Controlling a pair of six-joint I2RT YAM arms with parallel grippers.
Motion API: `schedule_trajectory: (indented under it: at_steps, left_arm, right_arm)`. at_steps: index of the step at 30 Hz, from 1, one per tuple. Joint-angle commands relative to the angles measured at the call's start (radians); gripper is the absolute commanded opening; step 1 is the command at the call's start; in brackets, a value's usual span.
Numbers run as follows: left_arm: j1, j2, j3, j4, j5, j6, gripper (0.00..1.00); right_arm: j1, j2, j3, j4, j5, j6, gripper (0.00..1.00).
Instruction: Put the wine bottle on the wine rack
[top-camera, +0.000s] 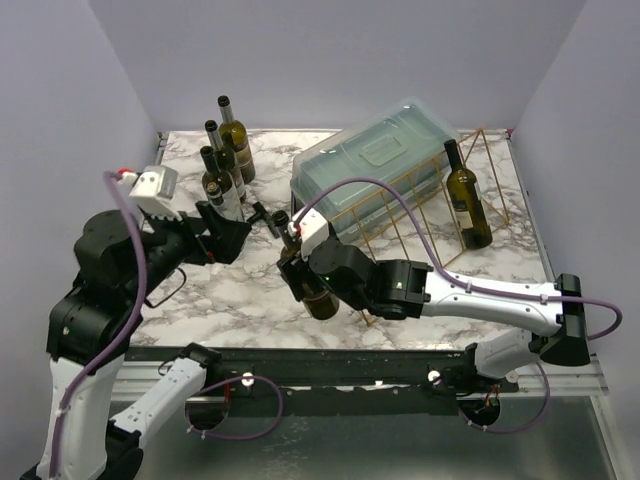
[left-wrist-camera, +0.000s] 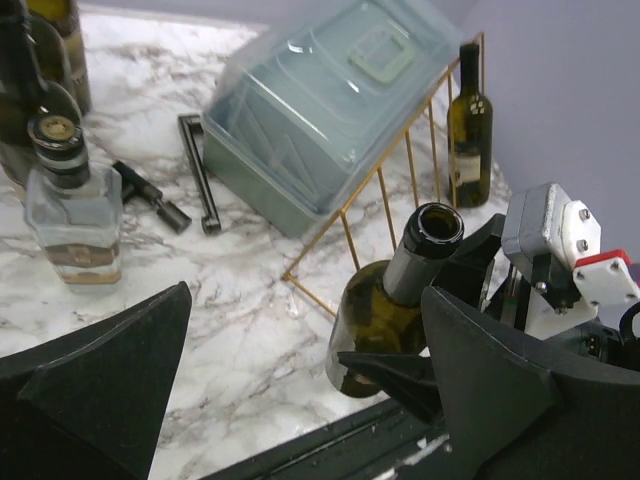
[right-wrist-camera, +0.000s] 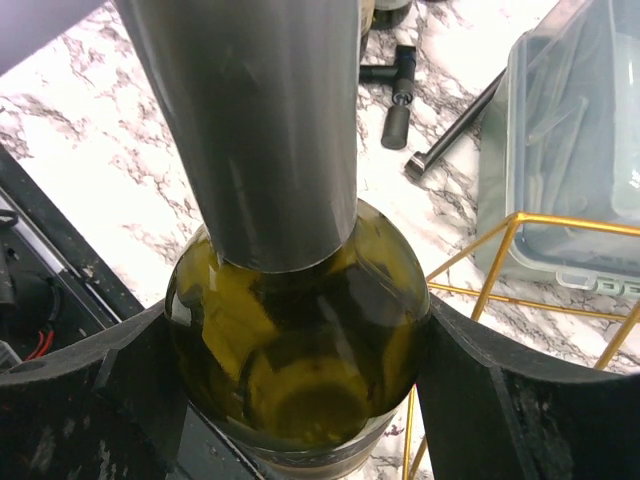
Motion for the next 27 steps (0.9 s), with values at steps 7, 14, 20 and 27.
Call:
schedule_trajectory:
  at_steps: [7, 14, 20, 27]
  left_arm:
    - [-0.006, -0.123, -0.024, 0.052, -0.25, 0.001, 0.99]
    - [-0.006, -0.135, -0.035, 0.027, -0.263, 0.0, 0.99]
    - [-0.006, -0.123, -0.032, 0.02, -0.274, 0.016, 0.99]
    - [-0.006, -0.104, -0.053, 0.024, -0.268, 0.006, 0.99]
  right_arm:
    - [0.001, -0.115, 0.138, -0.027, 0.154, -0.115, 0.01]
    - [-0.001, -0.197, 0.139, -0.039, 0.299, -0.27, 0.01]
    - [-0.054, -0.255, 0.057, 0.008, 0.376, -0.354, 0.01]
    - [-0.292, -0.244, 0.031, -0.093, 0.289, -0.24, 0.01]
